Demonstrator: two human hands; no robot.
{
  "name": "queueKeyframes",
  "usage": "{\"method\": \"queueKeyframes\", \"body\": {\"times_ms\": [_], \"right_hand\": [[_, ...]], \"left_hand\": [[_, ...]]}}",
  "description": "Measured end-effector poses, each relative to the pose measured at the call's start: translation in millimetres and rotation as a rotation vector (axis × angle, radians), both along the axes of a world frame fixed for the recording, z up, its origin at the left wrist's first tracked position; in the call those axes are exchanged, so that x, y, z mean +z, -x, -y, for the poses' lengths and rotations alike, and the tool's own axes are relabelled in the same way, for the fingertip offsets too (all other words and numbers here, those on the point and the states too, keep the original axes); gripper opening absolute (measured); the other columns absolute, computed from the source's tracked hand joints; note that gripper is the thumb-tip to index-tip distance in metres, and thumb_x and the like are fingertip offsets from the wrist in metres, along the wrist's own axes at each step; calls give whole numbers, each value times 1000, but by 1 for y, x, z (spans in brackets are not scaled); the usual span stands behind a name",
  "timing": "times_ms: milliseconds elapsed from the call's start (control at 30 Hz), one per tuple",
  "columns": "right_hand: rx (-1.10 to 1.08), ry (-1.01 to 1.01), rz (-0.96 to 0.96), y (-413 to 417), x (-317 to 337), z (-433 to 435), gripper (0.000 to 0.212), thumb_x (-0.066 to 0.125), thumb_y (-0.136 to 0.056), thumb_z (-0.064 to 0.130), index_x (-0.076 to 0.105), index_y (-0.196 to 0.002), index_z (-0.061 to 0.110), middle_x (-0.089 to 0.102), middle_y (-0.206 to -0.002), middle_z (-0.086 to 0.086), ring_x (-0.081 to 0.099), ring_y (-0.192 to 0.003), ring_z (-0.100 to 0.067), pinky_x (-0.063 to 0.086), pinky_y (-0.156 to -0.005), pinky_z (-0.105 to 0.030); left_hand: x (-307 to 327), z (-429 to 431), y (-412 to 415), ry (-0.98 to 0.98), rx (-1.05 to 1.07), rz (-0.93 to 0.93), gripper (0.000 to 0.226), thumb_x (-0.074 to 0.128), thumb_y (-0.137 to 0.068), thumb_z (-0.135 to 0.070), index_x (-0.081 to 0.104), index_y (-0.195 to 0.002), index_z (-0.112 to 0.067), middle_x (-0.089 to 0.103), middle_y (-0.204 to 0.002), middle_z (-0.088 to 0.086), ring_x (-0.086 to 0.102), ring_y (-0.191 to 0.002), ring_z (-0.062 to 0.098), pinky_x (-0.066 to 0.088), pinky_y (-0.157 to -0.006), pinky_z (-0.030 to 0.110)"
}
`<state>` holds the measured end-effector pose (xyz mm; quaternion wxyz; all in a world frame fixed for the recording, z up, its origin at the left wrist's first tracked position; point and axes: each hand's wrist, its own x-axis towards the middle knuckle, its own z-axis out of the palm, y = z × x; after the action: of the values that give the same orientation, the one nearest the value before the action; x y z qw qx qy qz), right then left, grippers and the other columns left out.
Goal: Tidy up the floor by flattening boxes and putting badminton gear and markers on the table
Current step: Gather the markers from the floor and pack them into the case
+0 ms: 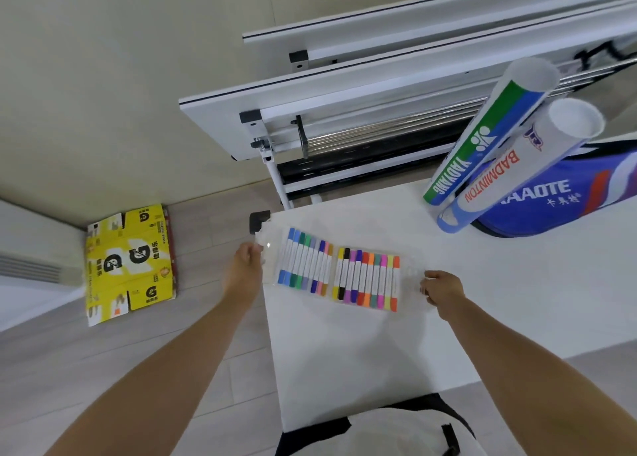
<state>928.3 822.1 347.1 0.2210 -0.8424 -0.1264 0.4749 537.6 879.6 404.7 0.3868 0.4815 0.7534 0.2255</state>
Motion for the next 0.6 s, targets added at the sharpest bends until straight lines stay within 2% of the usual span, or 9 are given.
{"method": "queueKeyframes", "body": {"times_ms": [67,167,233,300,400,500,600], "right_hand": [[-16,8,-104,-4,2,2,24,59,-84,-7,71,-101,4,65,-76,-13,58,-66,-24,47,-59,-30],[38,29,-218,-13,4,7,19,62,-85,-6,71,-98,2,67,-82,-14,62,-69,-21,54,-71,-33],[96,35,-269,-17,8,9,11,62,-87,-2,68,-96,2,68,-83,-15,66,-72,-24,55,-78,-38],[216,34,-181,-23,10,11,10,58,-91,7,67,-90,1,70,-81,-15,70,-70,-27,57,-72,-37],[421,35,19,-36,11,15,21,53,-90,13,69,-77,6,73,-72,-10,73,-66,-24,59,-68,-36],[510,46,21,-56,15,21,24,54,-84,14,72,-71,8,73,-68,-7,73,-68,-21,61,-71,-37],[514,28,27,-78,14,26,25,52,-86,18,73,-74,8,74,-73,-7,73,-73,-22,59,-73,-35]], "left_hand": [[23,4,-20,-56,-92,36,31,36,-103,-49,53,-104,-23,63,-97,0,64,-89,15,56,-74,35],[53,20,-66,-68,-181,137,35,40,-101,-52,53,-115,-24,63,-111,-2,64,-97,16,57,-68,20],[60,31,-104,-105,-298,130,37,46,-99,-51,53,-128,-28,59,-126,-8,59,-110,13,56,-78,19],[52,43,-142,-183,-485,1,33,50,-99,-45,52,-128,-29,51,-139,-13,53,-119,9,49,-89,18],[20,64,-194,-387,-713,-181,24,56,-93,-40,60,-106,-21,41,-153,-8,45,-134,15,44,-101,27],[-19,81,-236,-375,-823,-339,29,58,-89,-37,64,-106,-14,35,-156,2,36,-141,26,40,-109,41],[-48,87,-261,-311,-902,-532,38,57,-89,-41,62,-114,-13,28,-160,6,29,-144,31,38,-110,45]]}}
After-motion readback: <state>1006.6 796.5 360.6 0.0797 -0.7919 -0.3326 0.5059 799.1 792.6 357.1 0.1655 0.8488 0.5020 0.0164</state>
